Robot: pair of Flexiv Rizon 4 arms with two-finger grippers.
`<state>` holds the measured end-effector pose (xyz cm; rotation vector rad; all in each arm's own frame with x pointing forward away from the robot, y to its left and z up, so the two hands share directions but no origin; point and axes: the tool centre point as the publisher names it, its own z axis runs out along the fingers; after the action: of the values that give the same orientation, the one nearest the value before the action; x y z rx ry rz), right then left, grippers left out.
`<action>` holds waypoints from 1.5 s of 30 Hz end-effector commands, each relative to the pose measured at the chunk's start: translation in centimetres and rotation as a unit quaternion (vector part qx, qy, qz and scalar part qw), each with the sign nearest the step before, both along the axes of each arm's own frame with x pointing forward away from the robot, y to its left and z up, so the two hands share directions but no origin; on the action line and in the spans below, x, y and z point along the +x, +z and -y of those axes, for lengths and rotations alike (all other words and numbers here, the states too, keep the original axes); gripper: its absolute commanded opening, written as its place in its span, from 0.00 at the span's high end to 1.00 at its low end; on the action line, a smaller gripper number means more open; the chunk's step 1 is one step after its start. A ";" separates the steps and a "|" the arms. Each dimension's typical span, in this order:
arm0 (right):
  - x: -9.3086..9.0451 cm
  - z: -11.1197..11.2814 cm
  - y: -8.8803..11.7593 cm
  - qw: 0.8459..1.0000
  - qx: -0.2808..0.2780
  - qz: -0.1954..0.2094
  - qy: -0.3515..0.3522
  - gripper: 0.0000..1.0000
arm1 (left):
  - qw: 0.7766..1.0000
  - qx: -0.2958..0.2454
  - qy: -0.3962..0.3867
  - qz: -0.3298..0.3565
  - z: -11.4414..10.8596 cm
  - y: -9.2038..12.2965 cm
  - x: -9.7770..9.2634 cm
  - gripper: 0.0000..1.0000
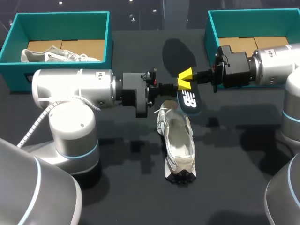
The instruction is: Take the shoe out of the shoebox, open the shoe tongue, remove and reinsert the insole, then place the shoe into the shoebox
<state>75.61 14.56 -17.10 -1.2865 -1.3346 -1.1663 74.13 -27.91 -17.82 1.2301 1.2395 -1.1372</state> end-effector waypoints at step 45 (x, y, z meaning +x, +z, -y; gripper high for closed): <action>-2.7 -0.8 -4.0 0.999 0.032 -0.014 0.020 1.00 | 0.962 0.240 0.049 -0.119 -10.7 5.2 4.5 0.00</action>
<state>73.31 15.00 -20.57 -1.2191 -1.3001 -1.1347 76.99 -17.47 -14.79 1.1755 1.6486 -0.9942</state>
